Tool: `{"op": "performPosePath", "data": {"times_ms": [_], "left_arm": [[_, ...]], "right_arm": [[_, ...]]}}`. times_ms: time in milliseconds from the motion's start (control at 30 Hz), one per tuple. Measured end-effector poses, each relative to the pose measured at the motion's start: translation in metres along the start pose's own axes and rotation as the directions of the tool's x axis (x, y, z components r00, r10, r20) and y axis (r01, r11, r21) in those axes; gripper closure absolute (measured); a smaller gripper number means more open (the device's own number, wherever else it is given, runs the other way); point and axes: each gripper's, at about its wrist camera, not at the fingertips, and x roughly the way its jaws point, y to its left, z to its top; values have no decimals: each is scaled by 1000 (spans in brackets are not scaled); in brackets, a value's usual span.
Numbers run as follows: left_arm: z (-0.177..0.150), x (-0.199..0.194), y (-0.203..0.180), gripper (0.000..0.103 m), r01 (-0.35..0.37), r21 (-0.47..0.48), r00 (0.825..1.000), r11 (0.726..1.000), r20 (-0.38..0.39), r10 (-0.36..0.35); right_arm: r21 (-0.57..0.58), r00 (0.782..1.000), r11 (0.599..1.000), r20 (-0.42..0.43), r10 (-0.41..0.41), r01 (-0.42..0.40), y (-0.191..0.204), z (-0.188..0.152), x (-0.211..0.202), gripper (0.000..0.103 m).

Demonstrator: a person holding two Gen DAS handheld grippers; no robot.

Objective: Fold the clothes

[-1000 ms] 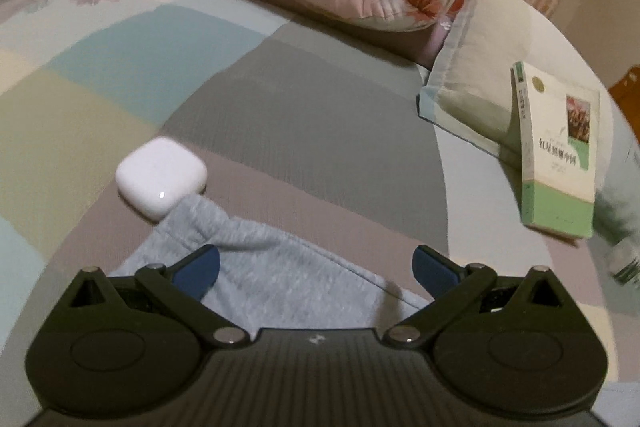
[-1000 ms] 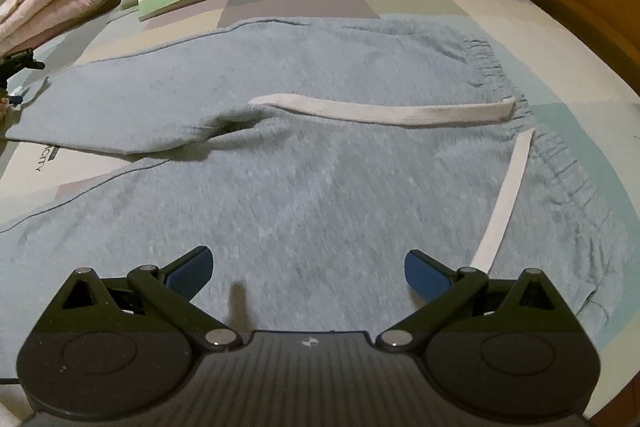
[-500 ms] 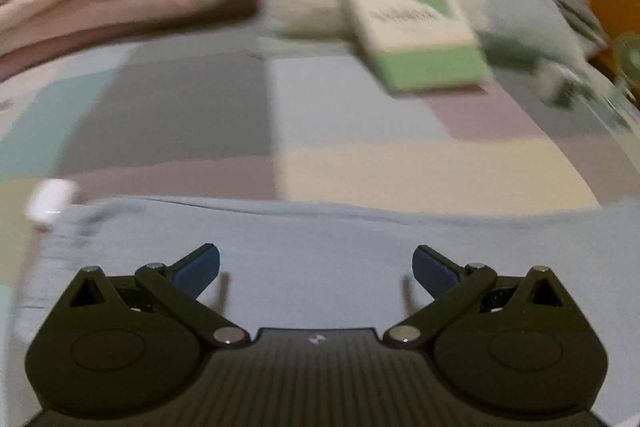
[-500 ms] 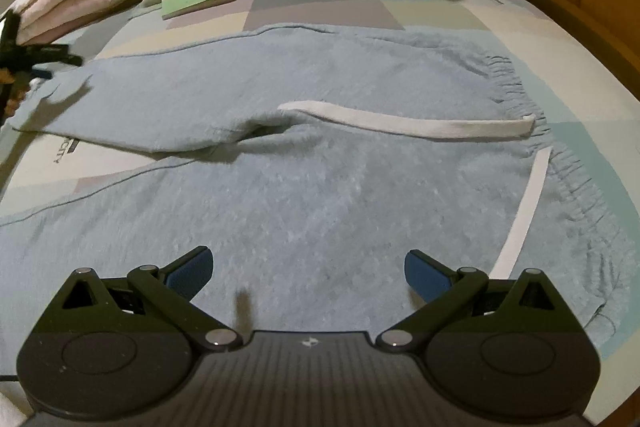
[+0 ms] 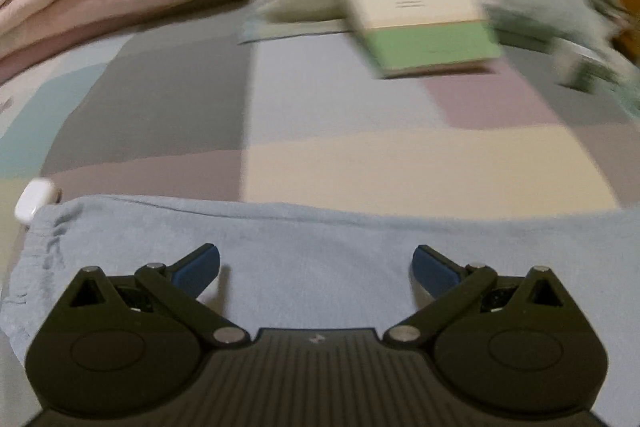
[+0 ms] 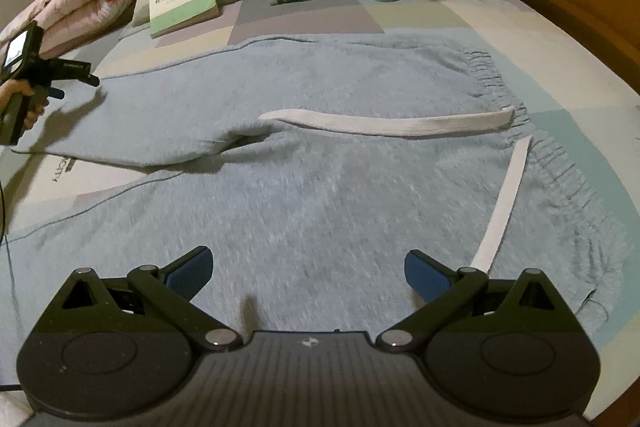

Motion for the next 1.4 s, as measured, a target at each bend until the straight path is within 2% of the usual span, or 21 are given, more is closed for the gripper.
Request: {"op": "performPosePath", "data": {"times_ms": [133, 200, 267, 367, 433, 500, 633, 767, 833, 900, 933, 1000, 1067, 1100, 1167, 1200, 1400], "left_arm": [[-28, -23, -30, 1, 71, 161, 997, 985, 9, -73], [-41, -22, -38, 1, 63, 230, 998, 971, -10, -62], [-49, -17, -36, 0, 42, 232, 999, 972, -27, -36], [-46, -22, -34, 1, 38, 153, 998, 988, -51, -30], [-45, -37, -48, 1, 30, 181, 999, 983, -19, -27], [-44, -52, -71, 1, 75, 235, 997, 969, 8, -79], [-49, -79, -142, 1, 202, 377, 973, 904, 29, -230], [-63, -96, -214, 1, 318, 471, 931, 823, 9, -365], [-75, -105, -243, 1, 390, 515, 897, 764, -23, -442], [-90, -108, -272, 1, 411, 574, 877, 708, -37, -479], [-98, -108, -285, 1, 394, 606, 878, 691, -26, -477], [-109, -106, -306, 1, 330, 648, 897, 687, 12, -442], [-111, -98, -319, 1, 319, 655, 903, 685, 9, -429], [-113, -93, -323, 1, 318, 653, 906, 687, 5, -424], [-115, -80, -326, 1, 273, 651, 929, 708, 11, -369], [-116, -76, -325, 0, 256, 655, 936, 711, 16, -352], [-123, -82, -305, 0, 202, 710, 942, 675, 49, -333]], "right_arm": [[1, 1000, 1000, -9, 11, -11, -1, -2, 4, 0], [-4, 1000, 1000, -8, 15, -15, -1, -3, 3, 0], [-7, 1000, 1000, -2, 12, -12, -2, -4, 1, 0], [-1, 1000, 1000, 5, 10, -10, -6, -5, -2, 0], [9, 1000, 1000, 10, 12, -12, -9, -7, -3, 0], [14, 1000, 1000, 13, 16, -16, -11, -8, -4, 0], [19, 1000, 1000, 20, 18, -18, -14, -11, -6, 0], [22, 999, 1000, 32, 17, -18, -17, -14, -10, 0], [25, 999, 1000, 38, 17, -18, -19, -15, -13, 0], [28, 999, 999, 44, 17, -18, -20, -16, -15, 0], [30, 999, 999, 45, 18, -19, -22, -17, -16, 0], [39, 999, 999, 40, 23, -25, -24, -19, -15, 0], [43, 999, 999, 36, 26, -28, -26, -22, -15, 0], [43, 999, 999, 36, 29, -30, -27, -23, -16, 0], [44, 999, 999, 38, 29, -30, -28, -25, -17, 0], [48, 999, 998, 38, 28, -30, -30, -25, -18, 0], [81, 998, 996, 45, 36, -40, -38, -29, -20, 0]]}}
